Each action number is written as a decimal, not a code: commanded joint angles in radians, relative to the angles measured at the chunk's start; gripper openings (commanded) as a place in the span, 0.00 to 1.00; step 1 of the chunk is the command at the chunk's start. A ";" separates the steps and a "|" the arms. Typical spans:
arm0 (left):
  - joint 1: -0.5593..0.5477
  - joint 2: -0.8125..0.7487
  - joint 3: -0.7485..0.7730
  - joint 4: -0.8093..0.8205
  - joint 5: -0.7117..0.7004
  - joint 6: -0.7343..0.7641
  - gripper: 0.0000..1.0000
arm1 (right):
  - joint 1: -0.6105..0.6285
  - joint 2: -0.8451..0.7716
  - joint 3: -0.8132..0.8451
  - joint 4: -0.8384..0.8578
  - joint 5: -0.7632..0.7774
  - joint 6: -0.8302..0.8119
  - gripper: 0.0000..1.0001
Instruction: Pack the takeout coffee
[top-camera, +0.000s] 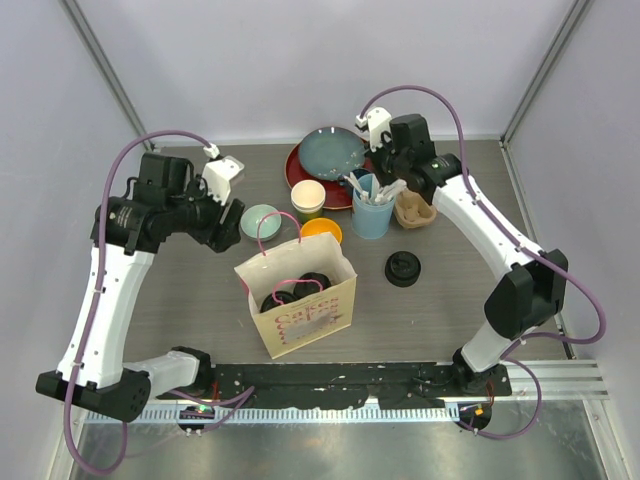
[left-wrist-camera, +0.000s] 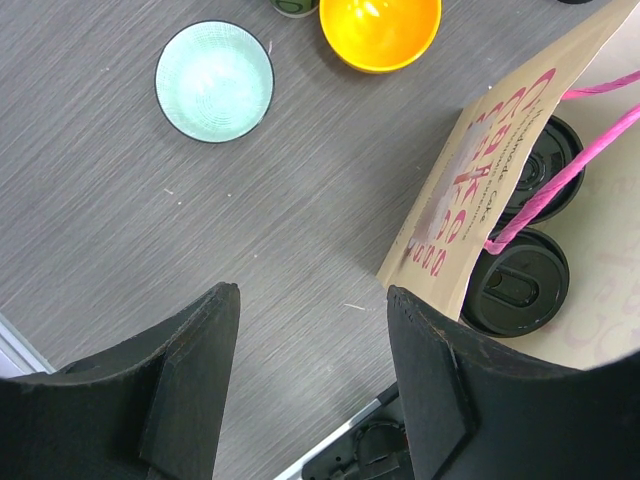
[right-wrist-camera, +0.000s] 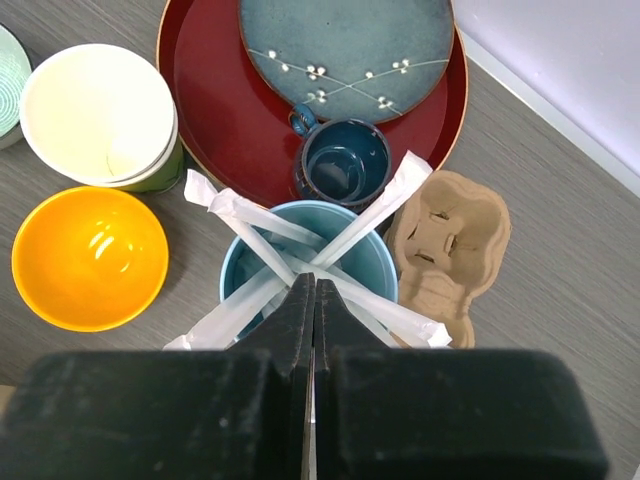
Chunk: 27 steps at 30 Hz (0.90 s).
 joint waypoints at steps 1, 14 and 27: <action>0.004 -0.019 -0.007 0.006 0.029 0.015 0.64 | 0.012 -0.031 0.069 -0.004 0.003 -0.021 0.01; 0.004 -0.021 -0.017 0.015 0.019 0.018 0.64 | 0.049 -0.182 0.198 -0.080 0.076 -0.013 0.01; 0.005 -0.038 -0.013 0.020 -0.015 0.004 0.64 | 0.055 -0.441 0.285 -0.081 -0.160 0.149 0.01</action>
